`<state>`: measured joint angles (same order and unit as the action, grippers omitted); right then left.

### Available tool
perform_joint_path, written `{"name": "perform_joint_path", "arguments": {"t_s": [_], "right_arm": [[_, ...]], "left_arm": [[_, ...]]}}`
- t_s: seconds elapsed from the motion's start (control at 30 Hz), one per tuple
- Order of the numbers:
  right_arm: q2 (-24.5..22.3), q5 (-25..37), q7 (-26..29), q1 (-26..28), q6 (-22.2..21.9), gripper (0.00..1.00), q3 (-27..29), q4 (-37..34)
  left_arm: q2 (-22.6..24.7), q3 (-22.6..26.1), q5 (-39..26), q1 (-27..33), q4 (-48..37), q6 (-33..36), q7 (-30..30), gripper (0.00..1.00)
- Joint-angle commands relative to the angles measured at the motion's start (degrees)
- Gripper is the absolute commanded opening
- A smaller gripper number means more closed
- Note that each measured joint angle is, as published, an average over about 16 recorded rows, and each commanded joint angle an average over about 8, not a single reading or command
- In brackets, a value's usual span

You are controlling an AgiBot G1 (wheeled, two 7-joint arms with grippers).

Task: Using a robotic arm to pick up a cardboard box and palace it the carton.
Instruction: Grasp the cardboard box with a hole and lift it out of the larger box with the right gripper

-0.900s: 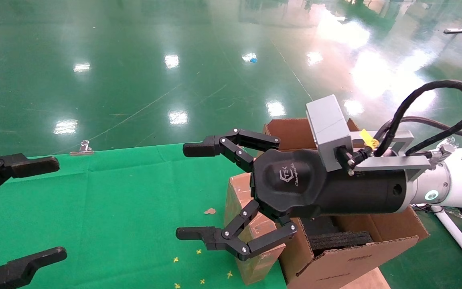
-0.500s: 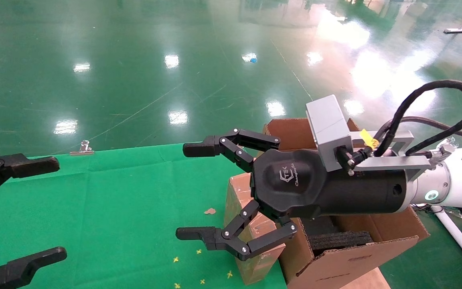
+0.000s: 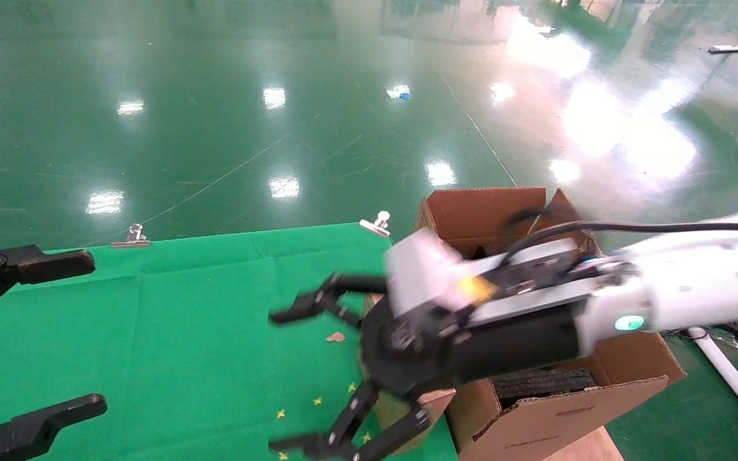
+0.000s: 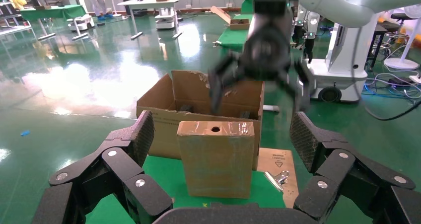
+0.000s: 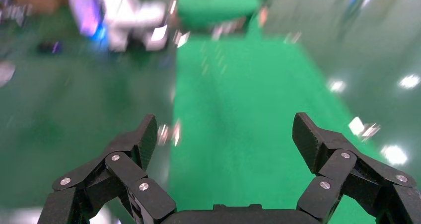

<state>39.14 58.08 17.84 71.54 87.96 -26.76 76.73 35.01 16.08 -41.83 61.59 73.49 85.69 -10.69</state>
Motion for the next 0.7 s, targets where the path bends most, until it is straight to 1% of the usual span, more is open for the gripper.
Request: {"name": "perform_joint_path", "arguments": {"t_s": [0.03,0.2,0.33,0.5,0.7], "right_arm": [[1.25,4.33,1.92,2.75,0.99,1.0,-2.6,0.61],[5.96,15.89,7.21,12.04,2.53,1.0,-13.79,0.7],[8.79,22.18,10.16,20.22,2.87,1.0,-23.12,0.78],[10.4,24.08,12.54,31.15,2.99,1.0,-32.53,0.96],[10.72,21.85,14.35,43.48,3.04,1.0,-42.86,1.11]], "left_arm": [[0.0,0.01,0.01,0.0,0.0,0.0,0.01,1.0],[-0.01,0.03,0.02,0.01,-0.01,-0.01,0.02,1.0],[-0.02,0.05,0.03,0.02,-0.01,-0.01,0.03,1.0],[-0.03,0.07,0.05,0.02,-0.01,-0.02,0.04,1.0],[-0.04,0.1,0.06,0.03,-0.01,-0.04,0.05,1.0]]}}
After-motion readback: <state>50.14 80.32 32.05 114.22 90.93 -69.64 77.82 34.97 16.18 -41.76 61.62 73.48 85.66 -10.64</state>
